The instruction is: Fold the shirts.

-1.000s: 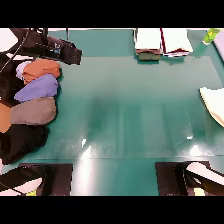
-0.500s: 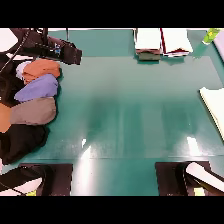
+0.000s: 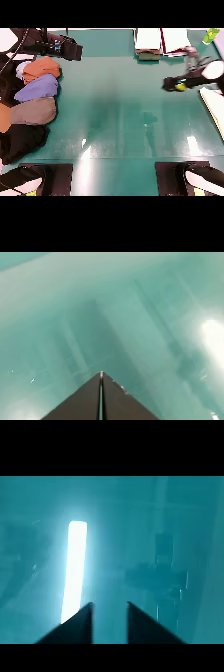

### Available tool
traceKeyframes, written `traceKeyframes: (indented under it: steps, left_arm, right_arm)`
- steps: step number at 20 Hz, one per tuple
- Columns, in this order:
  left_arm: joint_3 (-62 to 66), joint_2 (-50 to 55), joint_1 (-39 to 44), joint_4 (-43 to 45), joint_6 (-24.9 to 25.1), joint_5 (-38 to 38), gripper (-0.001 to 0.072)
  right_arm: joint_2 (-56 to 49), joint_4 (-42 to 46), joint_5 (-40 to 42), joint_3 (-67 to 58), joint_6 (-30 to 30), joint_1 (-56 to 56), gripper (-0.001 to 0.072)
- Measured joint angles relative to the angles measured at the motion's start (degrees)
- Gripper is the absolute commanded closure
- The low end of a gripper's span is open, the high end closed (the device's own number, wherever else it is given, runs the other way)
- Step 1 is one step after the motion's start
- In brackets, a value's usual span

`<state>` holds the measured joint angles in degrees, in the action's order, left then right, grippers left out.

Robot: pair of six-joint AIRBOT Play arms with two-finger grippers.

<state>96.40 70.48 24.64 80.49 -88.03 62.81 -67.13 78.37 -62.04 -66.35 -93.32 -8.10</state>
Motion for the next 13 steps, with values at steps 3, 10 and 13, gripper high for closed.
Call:
traceKeyframes:
  steps: [3, 10, 13]
  left_arm:
    - [0.0, 0.0, 0.0, 0.0, 0.0, -0.3, 0.0681]
    - [0.0, 0.0, 0.0, 0.0, 0.0, -0.7, 0.0681]
    - [0.0, 0.0, 0.0, 0.0, 0.0, -0.7, 0.0681]
  right_arm:
    - [-1.6, -0.1, 1.6, 0.3, 0.0, -9.4, 0.0696]
    - [-2.9, -0.3, 3.2, 0.3, 0.0, -17.9, 0.0696]
    - [-3.0, -0.3, 3.2, 0.3, 0.0, -18.6, 0.0696]
